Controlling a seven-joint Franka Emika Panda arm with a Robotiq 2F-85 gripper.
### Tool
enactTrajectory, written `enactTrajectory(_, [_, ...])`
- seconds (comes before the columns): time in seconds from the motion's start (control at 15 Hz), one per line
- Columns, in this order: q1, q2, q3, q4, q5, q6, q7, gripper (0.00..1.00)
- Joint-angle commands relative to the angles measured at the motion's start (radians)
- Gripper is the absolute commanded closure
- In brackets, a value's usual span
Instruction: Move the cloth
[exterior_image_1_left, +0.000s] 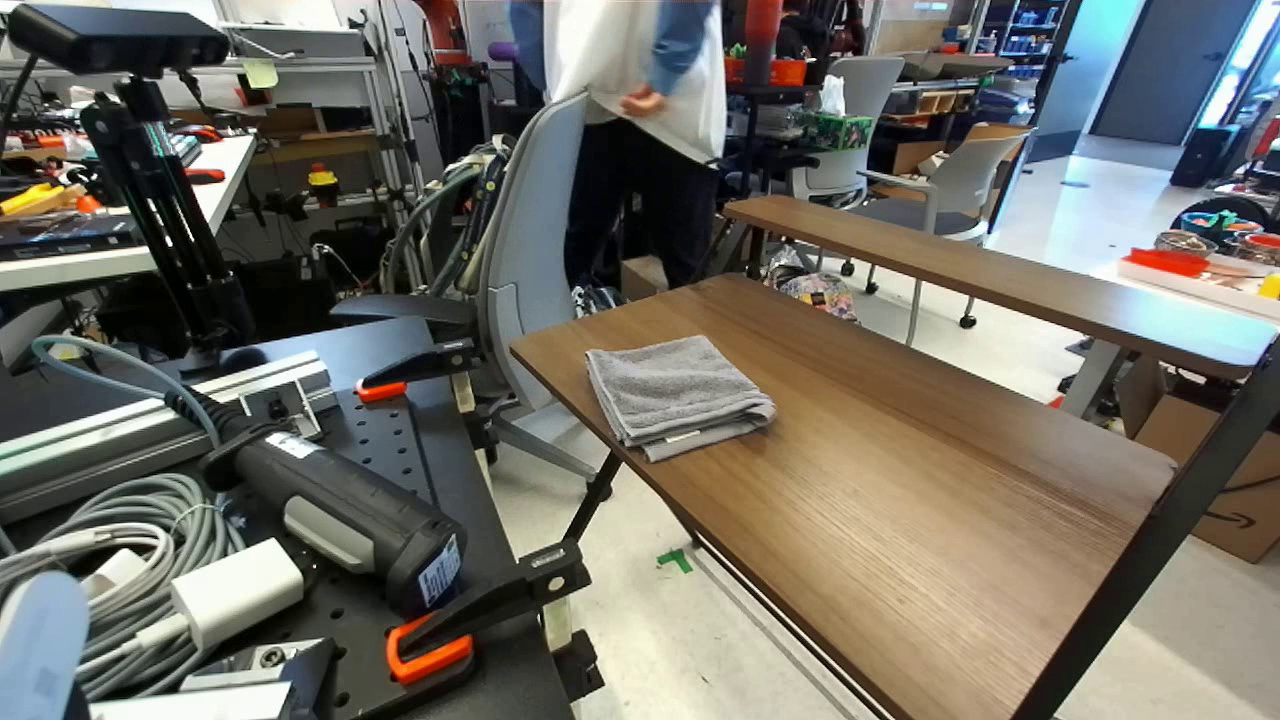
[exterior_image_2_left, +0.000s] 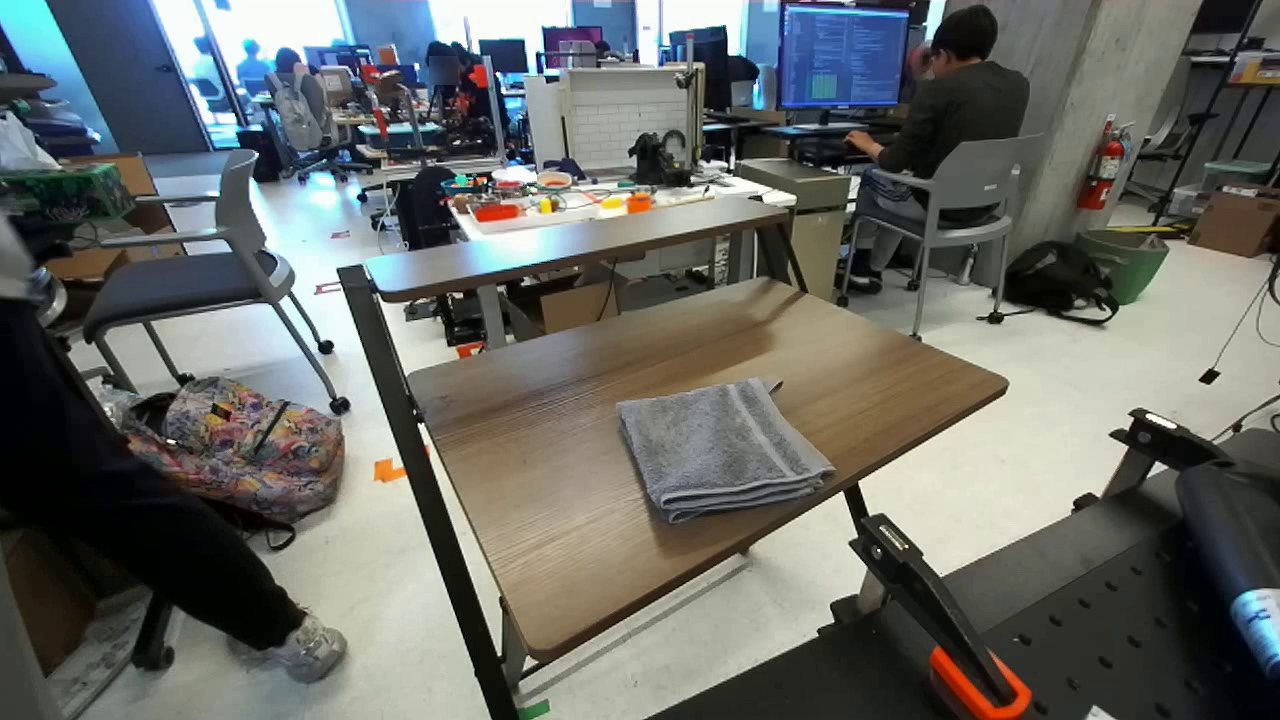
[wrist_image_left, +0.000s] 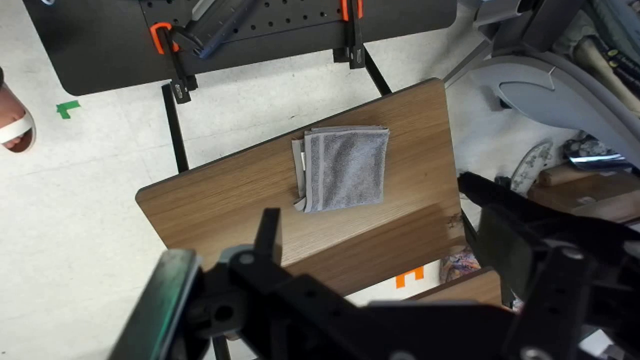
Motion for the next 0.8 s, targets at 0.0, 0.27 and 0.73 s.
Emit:
enactTrajectory(0.0, [-0.017, 0.002, 0.012, 0.002, 0.01, -0.003, -0.01, 0.0])
enactTrajectory(0.27, [-0.017, 0.002, 0.012, 0.002, 0.01, -0.003, -0.01, 0.0])
enactTrajectory(0.73, [0.014, 0.193, 0.066, -0.006, 0.083, 0.217, 0.025, 0.0])
